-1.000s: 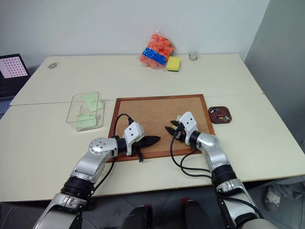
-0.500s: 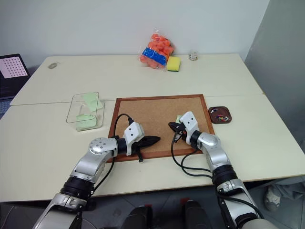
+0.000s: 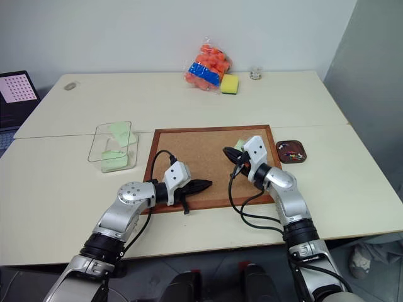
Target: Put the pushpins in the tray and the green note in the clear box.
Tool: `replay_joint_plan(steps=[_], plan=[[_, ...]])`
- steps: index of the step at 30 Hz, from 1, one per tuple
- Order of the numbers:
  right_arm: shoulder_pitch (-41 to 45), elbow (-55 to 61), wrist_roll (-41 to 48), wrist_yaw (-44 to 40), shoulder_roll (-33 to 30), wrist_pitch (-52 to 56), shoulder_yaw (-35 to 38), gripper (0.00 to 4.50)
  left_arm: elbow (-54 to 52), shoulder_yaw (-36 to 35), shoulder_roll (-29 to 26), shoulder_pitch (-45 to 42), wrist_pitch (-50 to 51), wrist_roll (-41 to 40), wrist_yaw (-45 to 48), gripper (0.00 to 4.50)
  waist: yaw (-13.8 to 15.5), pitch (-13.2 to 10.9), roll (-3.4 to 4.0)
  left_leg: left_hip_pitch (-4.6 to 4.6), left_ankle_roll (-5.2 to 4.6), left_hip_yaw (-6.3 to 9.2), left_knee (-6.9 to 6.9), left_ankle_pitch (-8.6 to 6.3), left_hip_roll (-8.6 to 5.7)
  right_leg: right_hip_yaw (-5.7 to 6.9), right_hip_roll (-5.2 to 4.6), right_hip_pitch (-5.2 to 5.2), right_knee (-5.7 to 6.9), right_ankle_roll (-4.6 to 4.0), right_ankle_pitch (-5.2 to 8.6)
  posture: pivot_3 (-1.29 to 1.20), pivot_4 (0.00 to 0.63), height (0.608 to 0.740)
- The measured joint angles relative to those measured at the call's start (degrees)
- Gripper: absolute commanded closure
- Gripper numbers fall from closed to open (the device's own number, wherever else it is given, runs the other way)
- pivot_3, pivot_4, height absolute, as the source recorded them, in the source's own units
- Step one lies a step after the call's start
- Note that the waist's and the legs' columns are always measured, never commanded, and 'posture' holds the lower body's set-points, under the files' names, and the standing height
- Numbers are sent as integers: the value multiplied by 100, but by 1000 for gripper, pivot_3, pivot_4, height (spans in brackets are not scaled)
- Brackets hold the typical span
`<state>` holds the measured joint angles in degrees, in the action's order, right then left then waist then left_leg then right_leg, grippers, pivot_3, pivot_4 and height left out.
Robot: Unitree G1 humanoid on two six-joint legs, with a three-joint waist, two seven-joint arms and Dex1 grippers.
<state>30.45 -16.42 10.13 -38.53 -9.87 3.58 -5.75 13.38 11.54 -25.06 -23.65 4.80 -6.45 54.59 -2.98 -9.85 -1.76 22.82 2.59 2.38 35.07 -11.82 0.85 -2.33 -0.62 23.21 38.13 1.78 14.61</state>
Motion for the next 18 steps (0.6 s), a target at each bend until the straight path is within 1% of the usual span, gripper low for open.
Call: replay_joint_plan(steps=[10, 18], plan=[[44, 51, 9, 39, -26, 116, 5, 4494, 25, -4, 30, -18, 12, -5, -14, 4500, 11, 0, 0, 0, 0, 0, 0, 0, -1, 0, 0, 0, 0, 0, 0, 0, 150, 740], [307, 51, 2, 178, -53, 57, 26, 4494, 19, -221, 324, -20, 439, -259, -185, 4500, 48, 0, 0, 3, 0, 0, 2, 0, -3, 0, -3, 0, 0, 1, 0, 0, 150, 740]])
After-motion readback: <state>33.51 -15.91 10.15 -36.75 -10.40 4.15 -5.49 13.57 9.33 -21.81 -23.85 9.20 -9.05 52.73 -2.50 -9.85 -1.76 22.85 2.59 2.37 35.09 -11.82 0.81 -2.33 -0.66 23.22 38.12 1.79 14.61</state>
